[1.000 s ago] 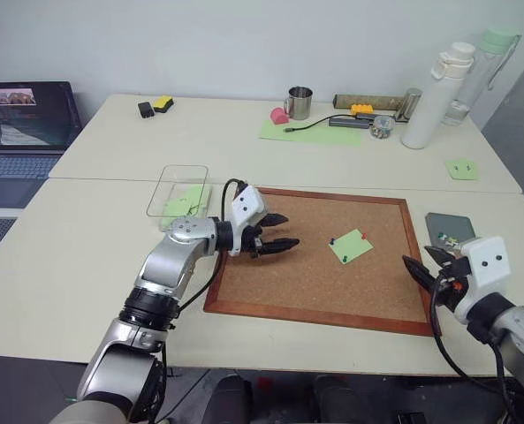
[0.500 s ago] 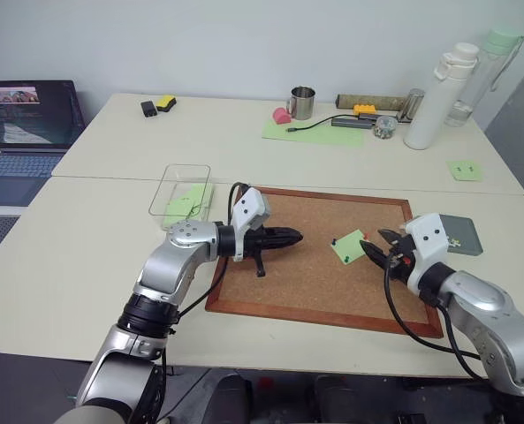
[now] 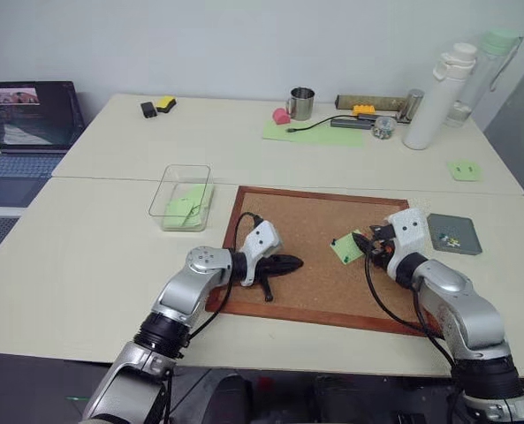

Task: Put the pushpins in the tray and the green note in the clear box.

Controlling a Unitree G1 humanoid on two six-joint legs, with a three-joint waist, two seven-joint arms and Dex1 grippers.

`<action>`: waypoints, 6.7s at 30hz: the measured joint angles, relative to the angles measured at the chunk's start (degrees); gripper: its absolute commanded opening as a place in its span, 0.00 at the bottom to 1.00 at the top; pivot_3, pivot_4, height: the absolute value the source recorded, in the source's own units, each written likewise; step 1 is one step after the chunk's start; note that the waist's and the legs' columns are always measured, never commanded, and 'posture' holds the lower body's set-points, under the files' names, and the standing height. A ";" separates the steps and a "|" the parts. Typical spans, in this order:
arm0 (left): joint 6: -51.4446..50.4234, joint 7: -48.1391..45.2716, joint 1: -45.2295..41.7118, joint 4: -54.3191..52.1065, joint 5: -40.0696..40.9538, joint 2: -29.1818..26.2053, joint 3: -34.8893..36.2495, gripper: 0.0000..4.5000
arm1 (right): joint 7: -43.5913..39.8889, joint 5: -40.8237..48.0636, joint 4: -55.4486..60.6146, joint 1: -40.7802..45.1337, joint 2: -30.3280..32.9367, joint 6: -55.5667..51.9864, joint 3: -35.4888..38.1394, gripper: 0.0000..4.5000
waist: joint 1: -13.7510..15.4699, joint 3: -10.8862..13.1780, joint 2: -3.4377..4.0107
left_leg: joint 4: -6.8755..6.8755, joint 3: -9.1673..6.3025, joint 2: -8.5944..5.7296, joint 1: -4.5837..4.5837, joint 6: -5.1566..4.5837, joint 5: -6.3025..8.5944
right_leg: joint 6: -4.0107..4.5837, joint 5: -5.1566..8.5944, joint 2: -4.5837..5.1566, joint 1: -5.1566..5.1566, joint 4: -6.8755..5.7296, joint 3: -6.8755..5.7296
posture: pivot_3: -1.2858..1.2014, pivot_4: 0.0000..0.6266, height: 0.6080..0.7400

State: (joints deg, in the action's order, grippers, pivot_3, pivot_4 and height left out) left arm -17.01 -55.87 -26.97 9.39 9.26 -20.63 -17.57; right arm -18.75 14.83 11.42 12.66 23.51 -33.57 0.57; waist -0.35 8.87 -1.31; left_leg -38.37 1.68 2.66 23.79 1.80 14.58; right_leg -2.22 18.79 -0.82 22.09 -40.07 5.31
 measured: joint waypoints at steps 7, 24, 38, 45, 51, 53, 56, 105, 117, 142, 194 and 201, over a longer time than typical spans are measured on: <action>1.36 0.35 0.01 0.79 -0.54 0.57 0.02 0.00 | -0.52 -0.17 -4.91 0.94 -1.93 1.76 0.15 0.43 | 0.05 -0.01 0.03 | -0.16 -0.01 -0.01 0.00 -0.02 0.01 | -0.02 -0.01 0.02 -0.05 -0.09 -0.01 | 0.52 0.24 1.00; 1.16 0.21 -0.78 1.35 -0.74 0.69 0.01 0.00 | -0.44 0.13 -5.04 0.24 -3.72 2.46 3.14 0.00 | 0.04 -0.01 0.04 | -0.15 -0.04 -0.01 0.01 -0.01 0.01 | -0.02 -0.01 0.01 -0.04 -0.10 -0.03 | 0.52 0.24 1.00; -1.88 0.25 -0.81 -0.18 -0.83 0.15 -0.17 0.00 | -3.57 5.50 4.96 -2.61 -3.06 1.23 6.51 0.00 | -0.25 -0.01 0.07 | -0.09 -0.06 -0.01 0.00 -0.02 0.01 | -0.02 -0.01 -0.02 -0.06 -0.05 -0.05 | 0.52 0.24 1.00; -2.61 0.26 -0.38 -1.36 -0.90 -0.80 -0.35 0.00 | -3.62 6.83 6.44 -2.61 -0.35 0.00 10.58 0.00 | -0.53 -0.02 0.08 | -0.05 -0.05 -0.01 -0.03 -0.01 0.01 | -0.02 -0.01 -0.03 -0.06 -0.02 -0.03 | 0.52 0.24 1.00; -2.83 0.39 -0.25 -1.84 -0.92 -1.00 -0.32 0.00 | -0.78 6.97 4.36 -1.41 -0.15 -0.44 14.44 0.00 | -1.08 -0.02 0.08 | -0.04 -0.03 -0.01 -0.02 -0.01 0.01 | -0.02 -0.01 -0.01 -0.06 0.00 -0.01 | 0.52 0.24 1.00; -3.11 0.37 -0.23 -2.04 -0.91 -1.03 -0.35 0.00 | 2.17 5.46 0.71 0.02 1.44 -0.39 17.16 0.00 | -1.09 -0.02 0.08 | -0.03 -0.02 -0.01 -0.02 -0.02 0.01 | -0.03 -0.01 0.02 -0.06 0.01 0.01 | 0.52 0.24 1.00; -3.99 0.16 0.06 -2.83 -0.84 -1.40 -0.42 0.00 | 5.14 2.91 -5.28 1.13 4.49 0.12 20.65 0.00 | -1.21 -0.03 0.09 | 0.10 0.03 -0.01 -0.06 -0.01 0.01 | -0.02 -0.01 0.01 -0.06 0.07 0.05 | 0.52 0.24 1.00; -6.21 0.15 0.55 -4.85 -0.81 -2.80 -0.17 0.00 | -14.49 17.30 15.40 -7.25 8.00 -9.67 6.43 0.42 | -1.50 -0.08 0.18 | 0.32 0.13 0.03 -0.35 -0.01 0.01 | -0.04 0.01 -0.05 -0.24 0.17 0.17 | 0.52 0.24 1.00; -6.00 -0.03 -0.17 -4.19 -0.82 -2.83 -0.60 0.00 | -12.13 7.58 8.27 -4.80 4.59 -3.98 -4.21 0.42 | -1.44 -0.06 0.12 | 0.31 0.13 -0.01 -0.37 -0.01 0.01 | -0.04 0.01 -0.04 -0.26 0.18 0.15 | 0.52 0.24 1.00; -6.34 0.20 0.46 -5.15 -0.80 -2.92 -0.44 0.00 | -12.31 4.46 3.87 -4.84 1.35 0.08 -4.09 0.01 | -1.44 -0.06 0.12 | 0.33 0.10 0.01 -0.37 -0.01 0.01 | -0.04 0.01 -0.05 -0.26 0.19 0.13 | 0.52 0.24 1.00; -6.41 -0.84 2.24 -7.89 -0.65 -4.84 -0.93 0.00 | -2.47 2.41 -22.17 7.04 9.10 5.45 19.61 0.39 | -1.59 -0.06 0.16 | 0.42 0.21 0.05 -0.46 -0.01 0.01 | -0.04 0.01 -0.05 -0.32 0.29 0.27 | 0.52 0.24 1.00; -6.57 -1.09 1.95 -7.67 -0.63 -5.02 -0.91 0.00 | -11.34 10.01 -4.44 1.06 7.95 0.69 14.17 0.39 | -1.64 -0.05 0.17 | 0.44 0.15 0.05 -0.47 -0.01 0.02 | -0.04 0.01 -0.08 -0.34 0.28 0.22 | 0.52 0.24 1.00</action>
State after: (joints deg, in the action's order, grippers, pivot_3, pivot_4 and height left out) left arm -23.58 -56.96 -25.02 1.72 8.63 -25.65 -18.48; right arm -30.09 24.85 6.98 13.72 31.46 -32.88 14.73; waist -1.99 8.81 -1.14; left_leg -37.93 1.83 2.71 23.32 1.79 14.59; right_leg -2.26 18.80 -0.91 21.75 -39.79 5.52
